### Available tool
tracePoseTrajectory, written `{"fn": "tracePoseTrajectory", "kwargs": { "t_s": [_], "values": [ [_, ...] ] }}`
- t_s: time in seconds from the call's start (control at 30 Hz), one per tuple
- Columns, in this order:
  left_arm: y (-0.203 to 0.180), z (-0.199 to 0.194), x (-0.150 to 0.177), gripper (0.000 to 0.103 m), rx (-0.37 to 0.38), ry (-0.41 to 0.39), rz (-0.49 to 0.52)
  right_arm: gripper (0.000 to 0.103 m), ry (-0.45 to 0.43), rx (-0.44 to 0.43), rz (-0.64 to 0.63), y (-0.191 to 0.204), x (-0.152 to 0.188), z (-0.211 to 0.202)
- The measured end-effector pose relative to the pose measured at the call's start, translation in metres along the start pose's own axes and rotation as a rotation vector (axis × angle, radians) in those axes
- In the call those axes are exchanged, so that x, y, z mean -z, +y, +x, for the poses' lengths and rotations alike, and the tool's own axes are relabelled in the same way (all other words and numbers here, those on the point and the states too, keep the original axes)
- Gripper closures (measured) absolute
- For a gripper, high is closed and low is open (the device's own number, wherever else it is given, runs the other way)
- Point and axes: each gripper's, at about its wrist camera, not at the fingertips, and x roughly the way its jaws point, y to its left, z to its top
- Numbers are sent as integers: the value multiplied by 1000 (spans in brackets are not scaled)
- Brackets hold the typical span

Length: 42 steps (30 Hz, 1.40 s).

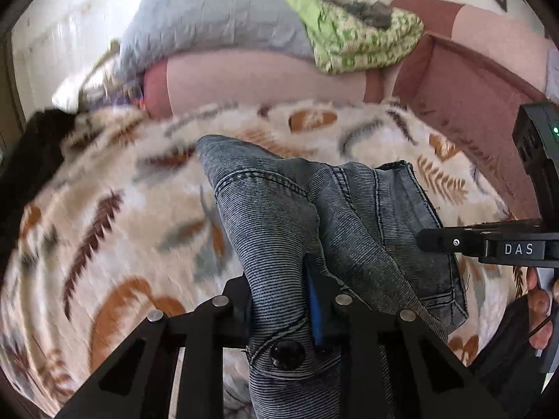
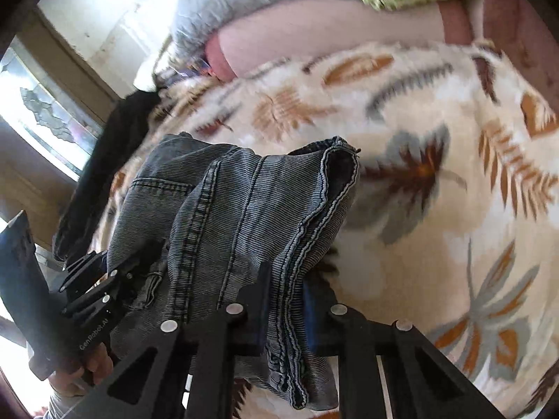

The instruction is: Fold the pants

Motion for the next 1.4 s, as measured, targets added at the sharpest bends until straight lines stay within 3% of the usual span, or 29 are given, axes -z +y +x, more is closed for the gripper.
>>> {"fn": "tracePoseTrajectory", "kwargs": {
  "t_s": [0.23,0.47,0.53,0.6,0.67,0.77,0.83,0.9,0.93,1.03,1.1,1.3,1.4],
  "values": [
    [24,1,-38,77,19,-68,-40,86,-90,-9,-46,17,-53,-15],
    [37,58,-39,72,22,-32,-61,85,-48,8,-5,-4,-77,38],
    [40,90,-30,52,-14,52,-60,82,19,67,11,-18,-72,72],
    [43,111,-19,43,-83,129,-75,66,75,147,14,-28,-66,94],
    [47,95,-13,39,-71,74,-95,63,77,161,15,-32,-57,94],
    [44,56,-14,34,-67,-4,-91,61,-1,176,-33,-19,-51,66],
    [40,35,-11,20,-84,-72,-90,52,-55,143,-54,-9,-48,50],
    [38,29,-5,20,-90,-78,-88,34,-99,137,-78,1,-38,42],
    [34,37,0,20,-95,-44,-79,34,-93,152,-100,4,-32,47],
    [25,79,19,19,-139,126,-39,34,79,246,-141,-1,-7,96],
    [25,76,19,19,-138,91,-62,29,48,235,-118,-8,-4,93],
    [19,52,8,19,-145,54,-68,27,-34,219,-119,-1,-9,51],
    [18,62,14,19,-164,101,-82,23,14,225,-127,0,1,67]
  ]
}}
